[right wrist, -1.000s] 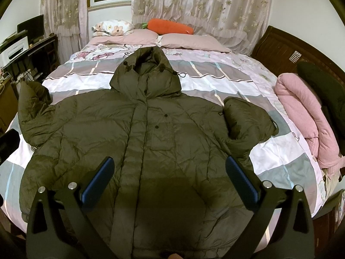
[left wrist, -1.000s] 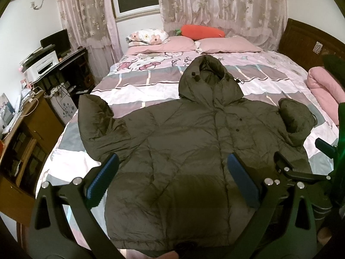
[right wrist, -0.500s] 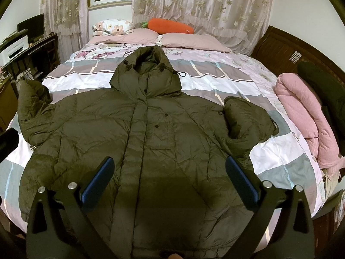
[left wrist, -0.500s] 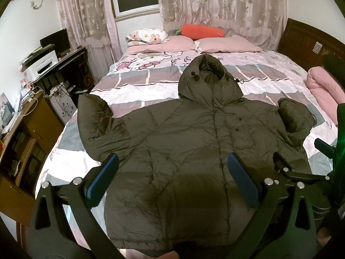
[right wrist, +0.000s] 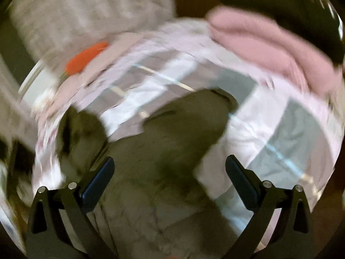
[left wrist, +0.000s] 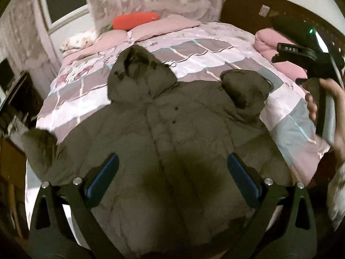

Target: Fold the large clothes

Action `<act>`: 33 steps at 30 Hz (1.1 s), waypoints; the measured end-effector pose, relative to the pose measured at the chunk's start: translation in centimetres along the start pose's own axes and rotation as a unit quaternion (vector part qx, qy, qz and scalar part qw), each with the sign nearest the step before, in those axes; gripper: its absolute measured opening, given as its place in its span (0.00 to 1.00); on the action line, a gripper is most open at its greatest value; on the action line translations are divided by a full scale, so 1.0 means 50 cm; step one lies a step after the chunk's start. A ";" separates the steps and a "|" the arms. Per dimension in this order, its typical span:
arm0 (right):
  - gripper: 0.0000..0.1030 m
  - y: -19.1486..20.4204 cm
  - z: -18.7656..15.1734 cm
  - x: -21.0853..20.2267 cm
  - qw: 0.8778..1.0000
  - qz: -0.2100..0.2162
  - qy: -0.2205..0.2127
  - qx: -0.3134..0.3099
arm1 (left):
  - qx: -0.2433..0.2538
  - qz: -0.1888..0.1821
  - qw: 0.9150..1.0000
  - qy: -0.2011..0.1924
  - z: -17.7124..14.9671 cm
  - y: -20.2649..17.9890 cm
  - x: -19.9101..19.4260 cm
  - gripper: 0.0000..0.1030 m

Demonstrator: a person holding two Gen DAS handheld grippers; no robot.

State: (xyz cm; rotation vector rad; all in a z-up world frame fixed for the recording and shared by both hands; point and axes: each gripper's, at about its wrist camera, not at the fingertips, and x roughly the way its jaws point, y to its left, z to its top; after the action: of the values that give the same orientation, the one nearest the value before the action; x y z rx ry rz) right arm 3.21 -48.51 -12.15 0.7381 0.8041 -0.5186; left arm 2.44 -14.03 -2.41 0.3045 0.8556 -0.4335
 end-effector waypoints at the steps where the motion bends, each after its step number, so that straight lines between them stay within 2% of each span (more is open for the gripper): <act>1: 0.99 -0.034 0.022 0.030 1.000 0.004 0.016 0.022 | 0.000 -0.004 1.000 0.006 0.009 -0.015 0.017 0.98; 5: 0.99 -0.179 0.075 0.191 0.991 -0.009 0.090 0.101 | -0.001 -0.017 1.000 0.023 0.017 -0.025 0.056 0.98; 6: 0.96 -0.218 0.078 0.219 0.984 0.005 0.102 0.144 | 0.006 -0.013 1.000 0.025 0.019 -0.032 0.068 0.98; 7: 0.94 -0.245 0.077 0.235 0.977 0.034 0.105 0.184 | 0.014 -0.010 0.999 0.029 0.027 -0.029 0.085 0.98; 8: 0.93 -0.274 0.077 0.249 0.964 0.079 0.106 0.231 | 0.025 -0.010 0.999 0.031 0.034 -0.030 0.104 0.98; 9: 0.93 -0.276 0.081 0.262 0.956 0.103 0.108 0.251 | 0.031 -0.010 0.999 0.031 0.036 -0.033 0.117 0.98; 10: 0.93 -0.276 0.090 0.271 0.954 0.126 0.114 0.247 | 0.037 -0.007 0.999 0.032 0.037 -0.032 0.132 0.98; 11: 0.93 -0.266 0.098 0.277 0.957 0.129 0.121 0.228 | 0.039 -0.003 0.999 0.036 0.038 -0.030 0.149 0.98; 13: 0.93 -0.240 0.110 0.289 0.963 0.122 0.129 0.205 | 0.031 0.004 0.998 0.056 0.039 -0.025 0.182 0.98; 16: 0.90 -0.234 0.092 0.327 0.957 0.094 0.166 0.220 | 0.008 -0.018 0.996 0.090 0.037 -0.018 0.214 0.98; 17: 0.77 -0.233 0.084 0.338 0.955 0.082 0.175 0.224 | 0.007 -0.021 0.995 0.095 0.036 -0.017 0.217 0.98; 18: 0.59 -0.235 0.080 0.336 0.957 0.065 0.171 0.225 | 0.010 -0.020 0.995 0.095 0.033 -0.017 0.216 0.98; 19: 0.45 -0.238 0.082 0.324 0.960 0.056 0.158 0.225 | 0.018 -0.014 0.996 0.092 0.032 -0.017 0.213 0.98; 20: 0.07 -0.243 0.090 0.304 0.962 0.059 0.143 0.226 | 0.024 -0.007 0.996 0.088 0.029 -0.019 0.213 0.98; 22: 0.06 -0.261 0.118 0.250 0.964 0.069 0.106 0.236 | 0.034 0.009 0.996 0.083 0.025 -0.015 0.210 0.98; 24: 0.05 -0.298 0.157 0.149 0.966 0.063 0.025 0.248 | 0.032 0.013 0.996 0.082 0.020 -0.007 0.211 0.98; 26: 0.04 -0.337 0.170 0.069 0.969 0.020 -0.023 0.246 | 0.019 0.014 0.996 0.084 0.016 0.012 0.208 0.98; 27: 0.04 -0.368 0.170 0.038 0.966 -0.015 -0.034 0.256 | 0.014 0.015 0.996 0.085 0.016 0.019 0.207 0.98; 28: 0.04 -0.412 0.160 0.012 0.959 -0.052 -0.032 0.278 | 0.009 0.015 0.996 0.086 0.015 0.026 0.204 0.98; 29: 0.05 -0.453 0.145 0.002 0.953 -0.069 -0.015 0.296 | 0.004 0.016 0.996 0.085 0.014 0.033 0.202 0.98; 31: 0.15 -0.534 0.120 0.015 0.946 -0.068 0.052 0.311 | -0.001 0.019 0.996 0.083 0.016 0.040 0.199 0.98; 32: 0.20 -0.579 0.112 0.002 0.937 -0.055 0.060 0.339 | -0.002 0.022 0.997 0.079 0.017 0.044 0.196 0.98; 33: 0.27 -0.616 0.108 -0.030 0.927 -0.038 0.038 0.372 | -0.001 0.026 0.997 0.076 0.017 0.045 0.192 0.98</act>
State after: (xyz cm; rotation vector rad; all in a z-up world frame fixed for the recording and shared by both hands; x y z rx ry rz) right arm -15.67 -72.12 -20.33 1.4370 0.7024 -0.8886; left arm 9.64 -14.75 -9.16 0.3596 0.9955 -0.3642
